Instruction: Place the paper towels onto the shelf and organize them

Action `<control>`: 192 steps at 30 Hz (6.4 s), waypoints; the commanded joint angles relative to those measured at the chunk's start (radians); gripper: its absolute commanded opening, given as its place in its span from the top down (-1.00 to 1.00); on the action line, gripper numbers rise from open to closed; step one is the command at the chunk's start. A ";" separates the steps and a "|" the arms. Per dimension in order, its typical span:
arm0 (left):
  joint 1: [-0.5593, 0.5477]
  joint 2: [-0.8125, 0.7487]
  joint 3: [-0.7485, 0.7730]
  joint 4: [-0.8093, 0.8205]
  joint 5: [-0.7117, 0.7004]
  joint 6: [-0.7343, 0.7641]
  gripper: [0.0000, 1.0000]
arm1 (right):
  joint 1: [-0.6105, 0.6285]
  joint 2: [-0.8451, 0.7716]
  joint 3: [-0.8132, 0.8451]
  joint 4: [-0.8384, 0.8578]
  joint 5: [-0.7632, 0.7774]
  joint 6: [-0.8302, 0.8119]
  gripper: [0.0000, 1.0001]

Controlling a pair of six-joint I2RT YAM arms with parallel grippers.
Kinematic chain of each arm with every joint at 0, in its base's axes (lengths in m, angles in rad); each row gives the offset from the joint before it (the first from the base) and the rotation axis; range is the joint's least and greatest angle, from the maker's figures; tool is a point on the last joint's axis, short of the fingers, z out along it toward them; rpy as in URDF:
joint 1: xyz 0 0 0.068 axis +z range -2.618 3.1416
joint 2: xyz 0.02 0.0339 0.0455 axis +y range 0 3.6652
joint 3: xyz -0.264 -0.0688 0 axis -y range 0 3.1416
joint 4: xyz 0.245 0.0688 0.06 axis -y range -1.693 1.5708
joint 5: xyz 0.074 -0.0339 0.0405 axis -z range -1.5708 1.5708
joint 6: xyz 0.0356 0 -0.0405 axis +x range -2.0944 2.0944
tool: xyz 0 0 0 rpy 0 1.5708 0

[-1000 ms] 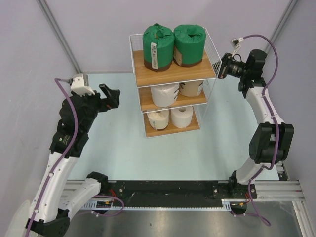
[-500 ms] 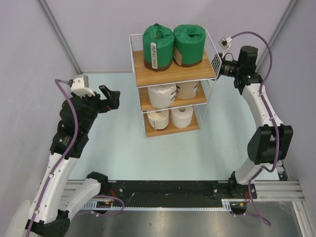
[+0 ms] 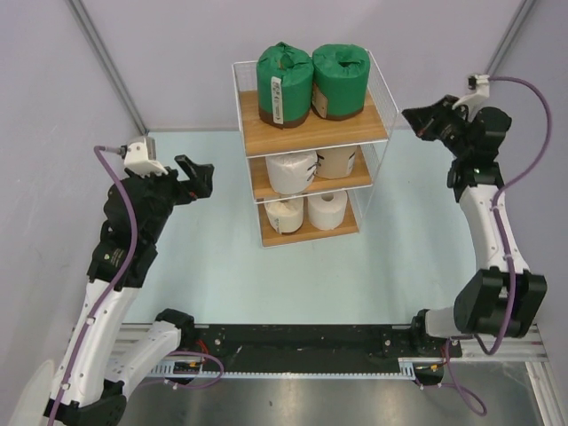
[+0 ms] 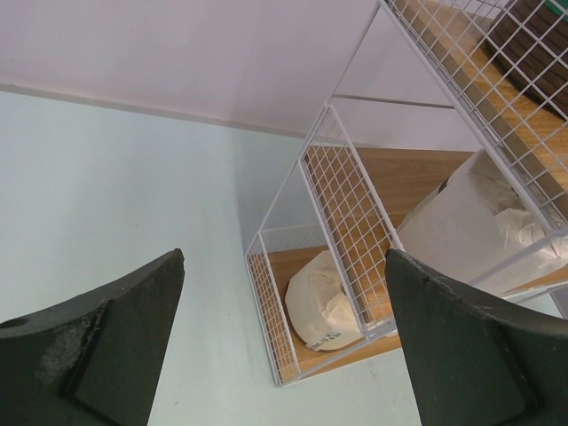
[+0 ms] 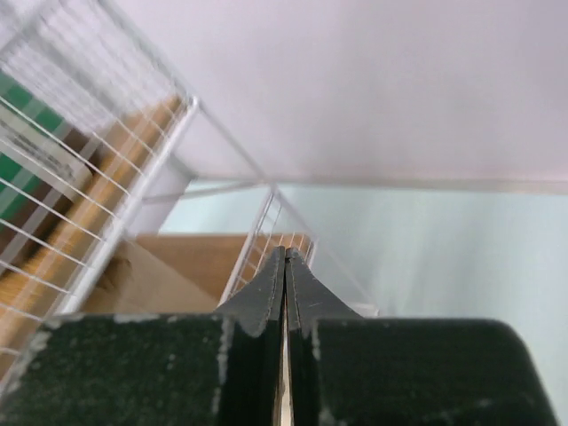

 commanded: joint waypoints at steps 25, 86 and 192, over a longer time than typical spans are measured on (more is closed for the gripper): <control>0.011 -0.053 0.021 -0.036 0.024 -0.017 -1.00 | 1.005 -0.444 -0.420 -0.026 0.904 0.161 1.00; 0.031 -0.062 -0.088 -0.004 0.052 -0.013 -1.00 | 0.942 -0.107 -0.578 0.812 1.115 0.147 1.00; 0.103 0.443 -0.372 0.596 0.503 -0.249 0.99 | 1.304 -0.949 -0.843 0.000 1.333 0.100 1.00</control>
